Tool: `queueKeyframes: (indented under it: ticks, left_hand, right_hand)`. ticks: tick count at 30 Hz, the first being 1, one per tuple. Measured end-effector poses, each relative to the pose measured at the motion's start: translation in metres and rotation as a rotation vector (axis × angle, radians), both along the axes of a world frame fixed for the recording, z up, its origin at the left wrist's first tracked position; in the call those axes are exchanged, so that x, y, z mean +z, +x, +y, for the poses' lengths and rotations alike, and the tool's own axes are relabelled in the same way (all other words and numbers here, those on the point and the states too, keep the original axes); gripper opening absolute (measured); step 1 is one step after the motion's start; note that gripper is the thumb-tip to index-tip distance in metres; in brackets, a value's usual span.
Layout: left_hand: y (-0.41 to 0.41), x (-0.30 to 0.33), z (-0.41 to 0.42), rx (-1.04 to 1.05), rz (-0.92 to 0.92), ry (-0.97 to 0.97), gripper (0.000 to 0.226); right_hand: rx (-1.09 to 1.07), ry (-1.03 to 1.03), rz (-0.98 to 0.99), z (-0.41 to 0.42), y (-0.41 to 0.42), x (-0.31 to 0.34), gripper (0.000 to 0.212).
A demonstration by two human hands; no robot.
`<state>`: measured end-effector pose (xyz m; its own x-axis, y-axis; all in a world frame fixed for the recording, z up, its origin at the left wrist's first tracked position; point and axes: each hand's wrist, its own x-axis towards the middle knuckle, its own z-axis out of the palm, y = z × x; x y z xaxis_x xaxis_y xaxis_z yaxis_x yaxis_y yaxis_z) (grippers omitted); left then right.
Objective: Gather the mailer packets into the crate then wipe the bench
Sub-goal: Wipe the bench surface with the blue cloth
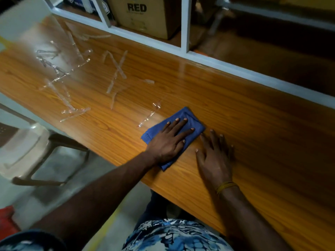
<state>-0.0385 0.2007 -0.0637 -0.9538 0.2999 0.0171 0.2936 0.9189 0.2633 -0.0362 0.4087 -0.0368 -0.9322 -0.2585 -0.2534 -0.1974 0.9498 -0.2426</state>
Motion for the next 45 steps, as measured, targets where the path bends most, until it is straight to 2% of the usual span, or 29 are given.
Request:
queueKeyframes:
  ticks: [5, 12, 18, 26, 30, 36, 45]
  left_hand:
    - [-0.057, -0.006, -0.010, -0.106, 0.068, 0.009, 0.051]
    - [-0.156, -0.015, -0.023, -0.179, 0.057, 0.020, 0.050]
    - [-0.225, -0.011, -0.027, -0.125, 0.000, 0.055, 0.058]
    - [-0.256, -0.005, -0.024, 0.157, -0.021, 0.127, 0.053]
    - [-0.241, -0.003, -0.035, 0.428, -0.015, 0.136, 0.056]
    - [-0.195, -0.001, -0.087, 0.845, -0.005, 0.114, 0.056]
    - [-0.087, -0.004, -0.134, 1.221, 0.049, 0.065, 0.051]
  right_hand:
    - [-0.036, -0.003, -0.015, -0.015, -0.024, 0.003, 0.059]
    - [-0.084, 0.022, -0.022, -0.042, -0.079, 0.000, 0.058]
    - [-0.188, -0.022, -0.009, -0.074, -0.135, -0.002, 0.061]
    - [-0.262, -0.020, 0.004, -0.100, -0.170, -0.008, 0.058]
    - [-0.242, -0.009, -0.009, -0.104, -0.167, -0.003, 0.058]
    - [-0.131, 0.008, -0.038, -0.111, -0.141, 0.003, 0.062]
    - [0.044, 0.032, -0.104, -0.133, -0.065, 0.010, 0.064]
